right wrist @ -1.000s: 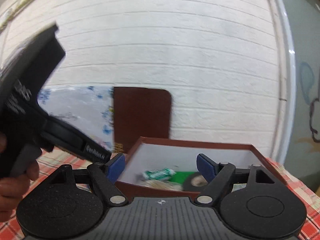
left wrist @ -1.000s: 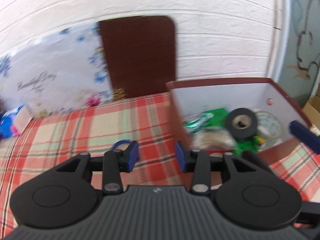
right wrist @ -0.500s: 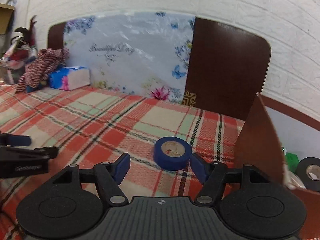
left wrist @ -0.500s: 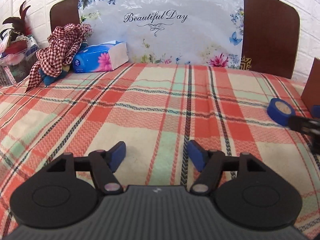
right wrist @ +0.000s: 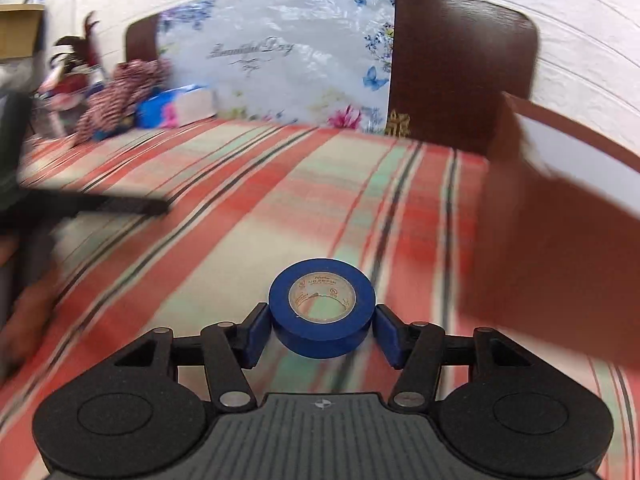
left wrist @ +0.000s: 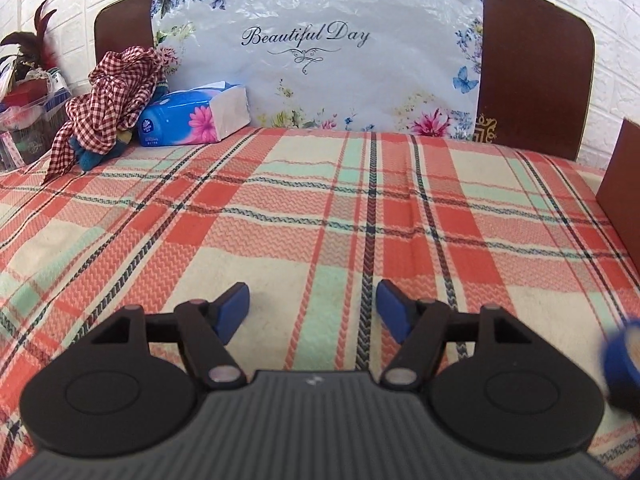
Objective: Organize objects
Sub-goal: 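Move both grippers to the blue tape roll and grasp it, then carry the blue tape roll into the brown box and release it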
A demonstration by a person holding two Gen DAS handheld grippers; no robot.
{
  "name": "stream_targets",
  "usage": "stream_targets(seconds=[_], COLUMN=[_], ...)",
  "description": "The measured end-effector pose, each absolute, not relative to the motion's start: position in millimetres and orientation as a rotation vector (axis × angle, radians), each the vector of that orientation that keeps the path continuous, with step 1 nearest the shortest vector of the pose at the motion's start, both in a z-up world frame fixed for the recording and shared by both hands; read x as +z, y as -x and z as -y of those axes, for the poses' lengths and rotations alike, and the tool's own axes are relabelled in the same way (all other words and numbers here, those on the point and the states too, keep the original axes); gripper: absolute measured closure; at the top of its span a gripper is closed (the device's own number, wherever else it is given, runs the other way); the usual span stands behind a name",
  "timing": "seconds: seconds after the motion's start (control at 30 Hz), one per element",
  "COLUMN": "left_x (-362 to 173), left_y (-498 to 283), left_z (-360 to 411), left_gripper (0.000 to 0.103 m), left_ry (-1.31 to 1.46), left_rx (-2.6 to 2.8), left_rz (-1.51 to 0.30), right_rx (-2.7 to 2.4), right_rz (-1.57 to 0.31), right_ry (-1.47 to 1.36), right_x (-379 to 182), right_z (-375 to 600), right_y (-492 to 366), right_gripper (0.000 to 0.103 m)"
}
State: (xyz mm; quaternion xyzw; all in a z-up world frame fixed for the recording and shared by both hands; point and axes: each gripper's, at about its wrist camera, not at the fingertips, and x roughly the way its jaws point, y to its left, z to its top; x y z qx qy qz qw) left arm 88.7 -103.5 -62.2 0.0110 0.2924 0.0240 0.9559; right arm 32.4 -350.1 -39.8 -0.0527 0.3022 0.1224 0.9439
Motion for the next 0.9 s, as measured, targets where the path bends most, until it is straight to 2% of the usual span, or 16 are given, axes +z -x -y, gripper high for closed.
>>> stream_targets(seconds=[0.07, 0.13, 0.2, 0.3, 0.4, 0.57, 0.6, 0.63, 0.67, 0.7, 0.77, 0.83, 0.9], left_x=[-57.6, -48.2, -36.3, -16.1, -5.7, -19.6, -26.5, -32.6, -34.2, -35.1, -27.9, -3.1, 28.7], left_y=[-83.9, -70.2, -50.9, -19.4, -4.2, -8.8, -9.9, -10.3, -9.9, -11.3, -14.9, -13.4, -12.6], left_z=[111.9, 123.8, 144.1, 181.5, 210.1, 231.0, 234.2, 235.7, 235.3, 233.8, 230.8, 234.7, 245.5], left_gripper=[0.033, 0.041, 0.046, 0.051, 0.062, 0.064, 0.068, 0.067, 0.068, 0.07, 0.081, 0.087, 0.088], left_ry=[-0.063, -0.037, -0.005, -0.005, -0.006, 0.012, 0.022, 0.022, 0.037, 0.052, 0.083, 0.07, 0.026], left_rx=[0.034, -0.053, -0.195, -0.424, -0.605, -0.676, -0.681, -0.676, -0.67, -0.664, -0.639, -0.659, -0.693], left_rz=[-0.617, -0.667, -0.721, -0.773, -0.882, -1.043, -1.077, -1.088, -1.08, -1.087, -1.097, -1.039, -0.946], right_rx=[0.239, 0.22, 0.2, 0.206, 0.226, 0.248, 0.252, 0.257, 0.264, 0.265, 0.265, 0.241, 0.202], right_rz=[-0.616, -0.601, -0.588, -0.598, -0.598, -0.599, -0.602, -0.607, -0.618, -0.612, -0.602, -0.549, -0.46], right_ry=[0.1, 0.124, 0.161, 0.139, 0.129, 0.119, 0.115, 0.111, 0.106, 0.097, 0.079, 0.065, 0.073], right_x=[-40.4, -40.2, -39.4, -39.5, -42.5, -46.1, -46.7, -47.4, -48.2, -48.1, -46.0, -37.1, -21.6], right_z=[357.1, 359.2, 362.1, 369.6, 372.1, 372.2, 372.0, 372.3, 373.8, 374.8, 379.0, 383.6, 389.2], right_y=[5.9, 38.7, 56.9, 63.1, 60.3, 60.5, 58.5, 56.6, 53.8, 53.1, 52.9, 55.5, 56.5], right_gripper=[0.047, 0.047, 0.038, 0.041, 0.043, 0.043, 0.043, 0.043, 0.048, 0.052, 0.052, 0.053, 0.053])
